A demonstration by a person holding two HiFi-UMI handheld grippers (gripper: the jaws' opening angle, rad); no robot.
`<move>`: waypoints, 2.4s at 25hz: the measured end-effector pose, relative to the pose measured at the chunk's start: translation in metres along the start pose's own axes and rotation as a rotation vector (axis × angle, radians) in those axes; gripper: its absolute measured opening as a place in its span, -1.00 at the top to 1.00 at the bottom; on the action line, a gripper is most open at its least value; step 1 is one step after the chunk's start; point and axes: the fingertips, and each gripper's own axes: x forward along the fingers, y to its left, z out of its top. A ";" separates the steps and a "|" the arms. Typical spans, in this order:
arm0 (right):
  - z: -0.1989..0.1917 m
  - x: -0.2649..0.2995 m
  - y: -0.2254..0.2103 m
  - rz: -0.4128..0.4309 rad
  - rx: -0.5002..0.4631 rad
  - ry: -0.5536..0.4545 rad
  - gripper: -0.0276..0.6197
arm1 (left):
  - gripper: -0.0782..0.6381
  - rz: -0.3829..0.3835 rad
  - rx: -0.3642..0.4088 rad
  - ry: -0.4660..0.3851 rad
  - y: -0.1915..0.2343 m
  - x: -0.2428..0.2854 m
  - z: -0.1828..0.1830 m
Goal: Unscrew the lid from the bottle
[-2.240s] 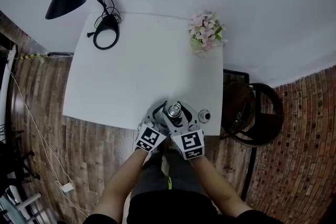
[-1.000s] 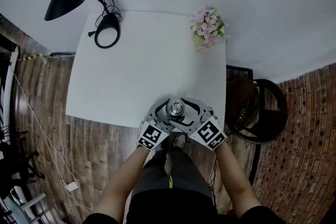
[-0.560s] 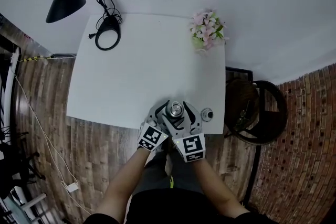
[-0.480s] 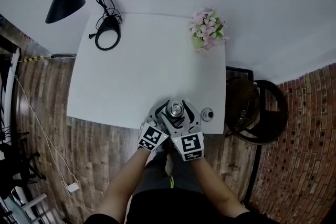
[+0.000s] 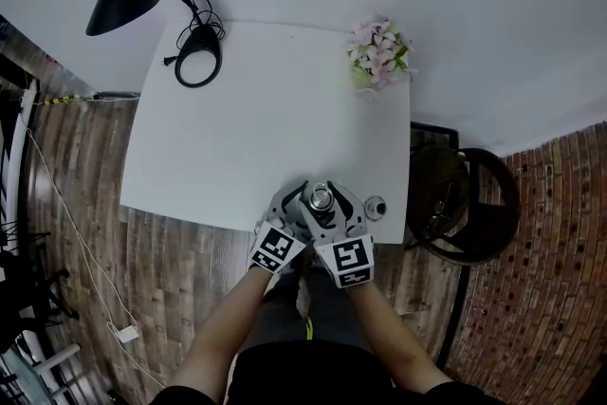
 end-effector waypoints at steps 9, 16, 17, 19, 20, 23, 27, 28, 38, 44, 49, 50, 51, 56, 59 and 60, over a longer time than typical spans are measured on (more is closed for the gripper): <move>-0.003 0.002 0.018 0.398 -0.249 0.060 0.08 | -0.27 -0.006 -0.008 -0.005 0.002 -0.001 0.000; -0.007 -0.005 0.025 0.739 -0.341 0.179 0.08 | -0.27 0.000 -0.007 -0.011 0.001 -0.001 0.001; -0.007 -0.005 0.025 0.738 -0.351 0.178 0.08 | -0.27 0.002 -0.007 -0.012 0.001 -0.001 0.001; -0.007 -0.005 0.026 0.725 -0.351 0.168 0.08 | -0.27 0.002 -0.005 -0.011 0.001 -0.001 0.001; -0.007 -0.005 0.026 0.719 -0.347 0.164 0.08 | -0.27 0.002 -0.005 -0.010 0.001 -0.001 0.001; -0.007 -0.005 0.026 0.702 -0.346 0.159 0.08 | -0.27 0.004 -0.004 -0.011 0.001 -0.002 0.001; -0.007 -0.004 0.025 0.680 -0.331 0.152 0.08 | -0.27 0.005 -0.007 -0.009 0.001 -0.001 0.000; -0.007 -0.004 0.025 0.675 -0.328 0.151 0.08 | -0.27 0.005 -0.007 -0.009 0.001 -0.002 0.000; -0.005 -0.009 0.016 0.581 -0.303 0.109 -0.01 | -0.27 0.012 -0.005 -0.005 0.001 -0.001 0.000; -0.002 -0.020 0.001 0.345 -0.196 0.026 -0.01 | -0.27 0.020 -0.005 -0.004 0.001 -0.001 -0.001; -0.010 -0.023 0.003 0.118 -0.083 -0.011 -0.01 | -0.27 0.026 -0.012 -0.006 0.001 -0.001 0.000; -0.011 -0.021 0.004 0.101 -0.046 -0.020 -0.01 | -0.27 0.027 -0.012 -0.007 0.001 -0.001 0.000; -0.010 -0.019 0.004 0.091 -0.017 -0.028 -0.01 | -0.27 0.029 -0.012 -0.007 0.002 -0.001 0.001; -0.004 -0.005 0.002 0.068 0.007 -0.042 0.03 | -0.27 0.037 -0.014 -0.007 0.002 0.000 0.000; -0.003 0.000 0.002 0.077 -0.009 -0.036 0.10 | -0.27 0.044 -0.016 -0.009 0.002 0.000 0.000; -0.004 0.000 0.003 0.082 -0.018 -0.033 0.10 | -0.27 0.045 -0.017 -0.010 0.002 0.000 0.000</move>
